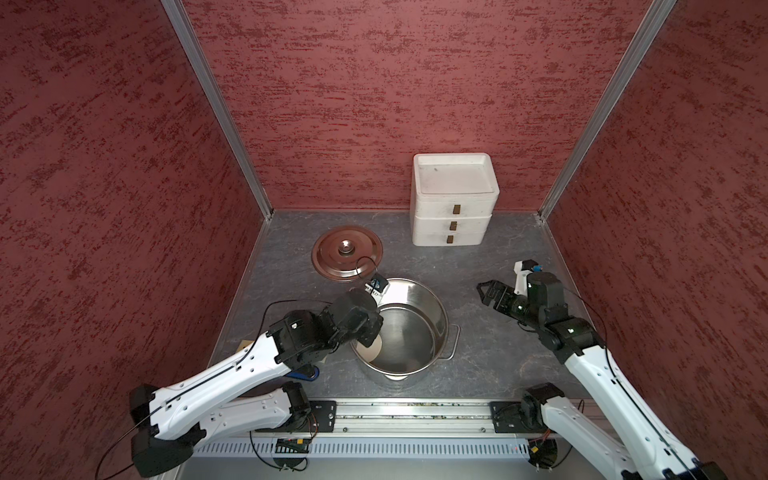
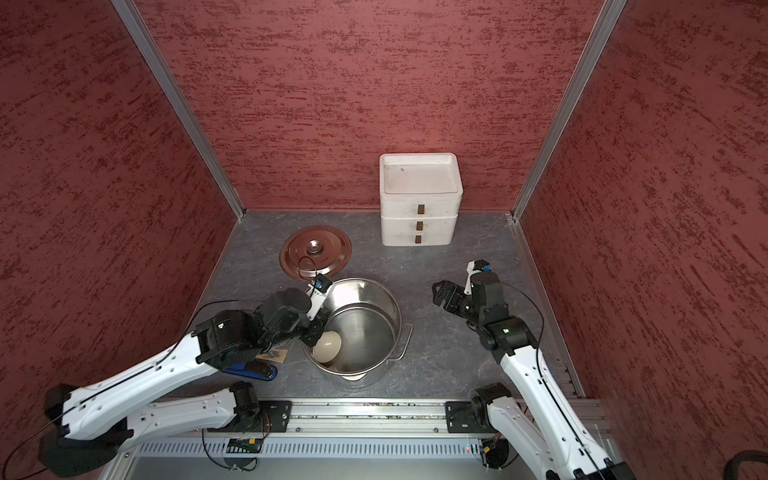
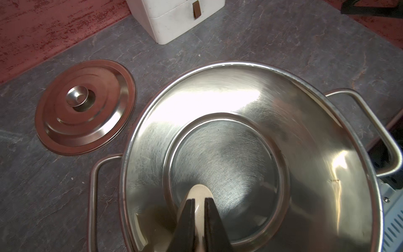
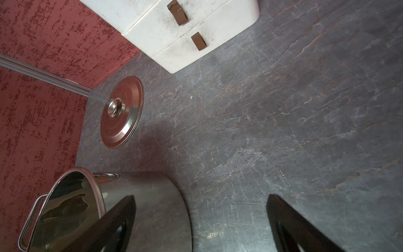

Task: Stir the soup with a spoon
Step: Stir the soup in the pan with a stick.

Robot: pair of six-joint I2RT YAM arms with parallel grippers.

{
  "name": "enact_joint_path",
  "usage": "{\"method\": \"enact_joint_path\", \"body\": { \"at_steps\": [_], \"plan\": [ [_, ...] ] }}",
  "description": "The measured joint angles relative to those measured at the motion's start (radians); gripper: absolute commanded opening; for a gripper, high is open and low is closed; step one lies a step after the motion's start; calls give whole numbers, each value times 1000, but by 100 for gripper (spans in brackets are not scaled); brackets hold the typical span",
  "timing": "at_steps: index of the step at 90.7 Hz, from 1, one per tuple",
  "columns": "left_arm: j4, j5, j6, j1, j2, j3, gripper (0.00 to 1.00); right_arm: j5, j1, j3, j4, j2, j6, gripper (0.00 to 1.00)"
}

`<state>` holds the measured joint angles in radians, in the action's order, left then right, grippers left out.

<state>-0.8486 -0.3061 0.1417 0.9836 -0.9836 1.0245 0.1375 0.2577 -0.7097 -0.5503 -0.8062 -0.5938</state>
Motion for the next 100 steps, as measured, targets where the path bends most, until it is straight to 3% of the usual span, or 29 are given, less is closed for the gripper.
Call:
{"method": "enact_joint_path", "body": {
  "at_steps": [20,55,78,100],
  "plan": [
    [65,-6,-63,-81,-138,86,0,0,0,0,0,8,-1,98],
    [237,117,-156,-82,-342,264,0,-8,0,0,-8,42,-1,98],
    [274,160,-235,43,-445,373,0,-11,0,0,-21,74,-2,98],
    [250,173,-274,202,-452,375,0,-12,0,10,-23,94,-12,98]
  ]
}}
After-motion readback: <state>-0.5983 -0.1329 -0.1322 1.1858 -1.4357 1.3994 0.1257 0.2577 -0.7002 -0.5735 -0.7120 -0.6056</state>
